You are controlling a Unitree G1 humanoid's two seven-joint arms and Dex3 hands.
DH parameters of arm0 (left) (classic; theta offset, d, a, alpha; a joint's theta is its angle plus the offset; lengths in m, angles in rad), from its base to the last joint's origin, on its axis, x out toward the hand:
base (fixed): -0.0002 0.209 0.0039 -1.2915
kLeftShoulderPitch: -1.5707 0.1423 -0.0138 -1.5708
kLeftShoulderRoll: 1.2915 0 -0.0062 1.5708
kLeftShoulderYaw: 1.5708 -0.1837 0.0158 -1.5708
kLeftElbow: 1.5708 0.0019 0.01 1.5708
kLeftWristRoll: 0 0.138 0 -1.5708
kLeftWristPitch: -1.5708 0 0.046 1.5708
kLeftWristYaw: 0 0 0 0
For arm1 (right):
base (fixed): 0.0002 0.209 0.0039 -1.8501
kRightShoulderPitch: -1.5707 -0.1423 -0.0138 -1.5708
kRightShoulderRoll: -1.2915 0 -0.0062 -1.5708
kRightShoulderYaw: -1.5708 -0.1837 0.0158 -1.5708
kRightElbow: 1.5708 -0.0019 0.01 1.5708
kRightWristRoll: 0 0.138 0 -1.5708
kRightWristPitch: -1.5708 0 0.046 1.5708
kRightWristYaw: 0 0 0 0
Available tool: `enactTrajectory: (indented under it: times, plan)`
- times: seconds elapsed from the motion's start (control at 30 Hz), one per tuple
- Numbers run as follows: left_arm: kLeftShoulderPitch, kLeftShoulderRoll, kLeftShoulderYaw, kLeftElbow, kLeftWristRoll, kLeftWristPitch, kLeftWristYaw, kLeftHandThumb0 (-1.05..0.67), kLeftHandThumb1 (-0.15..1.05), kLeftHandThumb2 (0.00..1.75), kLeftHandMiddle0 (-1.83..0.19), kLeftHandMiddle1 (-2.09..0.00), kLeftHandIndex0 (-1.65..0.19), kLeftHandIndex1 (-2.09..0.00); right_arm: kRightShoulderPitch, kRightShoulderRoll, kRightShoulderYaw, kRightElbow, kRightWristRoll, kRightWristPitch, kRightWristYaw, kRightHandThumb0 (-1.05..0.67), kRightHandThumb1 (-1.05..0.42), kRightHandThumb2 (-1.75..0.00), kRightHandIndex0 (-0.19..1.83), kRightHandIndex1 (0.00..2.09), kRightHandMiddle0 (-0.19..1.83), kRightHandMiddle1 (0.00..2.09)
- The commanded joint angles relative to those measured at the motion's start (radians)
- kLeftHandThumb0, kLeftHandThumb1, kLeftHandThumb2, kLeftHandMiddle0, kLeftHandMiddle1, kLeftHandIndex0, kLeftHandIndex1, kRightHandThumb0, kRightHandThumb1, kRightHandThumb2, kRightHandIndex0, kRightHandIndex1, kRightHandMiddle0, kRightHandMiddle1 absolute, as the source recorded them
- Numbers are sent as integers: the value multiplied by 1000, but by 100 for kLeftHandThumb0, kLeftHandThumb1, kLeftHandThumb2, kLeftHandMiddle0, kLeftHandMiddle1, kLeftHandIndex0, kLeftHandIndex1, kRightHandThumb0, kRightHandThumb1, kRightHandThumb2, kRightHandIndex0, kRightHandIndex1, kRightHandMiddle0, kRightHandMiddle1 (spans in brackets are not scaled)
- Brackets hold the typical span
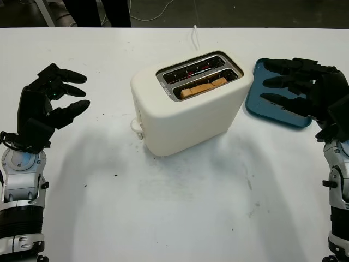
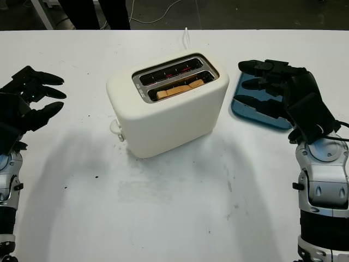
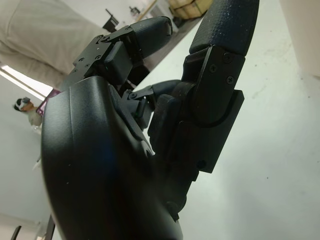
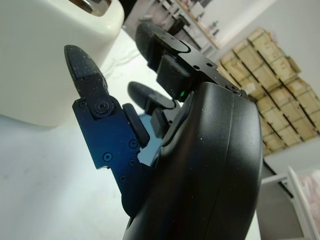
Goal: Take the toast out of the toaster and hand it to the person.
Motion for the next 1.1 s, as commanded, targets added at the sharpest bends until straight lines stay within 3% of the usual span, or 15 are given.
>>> enactTrajectory:
  times: [0.0, 1.07]
  plan:
    - [5, -2, 9, -3, -7, -8, 1, -105, 92, 8, -50, -123, -48, -107, 6, 2, -5, -16, 4, 12, -5, -45, -71, 0, 57, 73, 90, 1]
    - [12, -19, 17, 5, -11, -25, 9, -105, 92, 11, -52, -122, -50, -106, 14, 6, -7, -6, 3, -11, -7, -39, -72, 0, 57, 77, 91, 2]
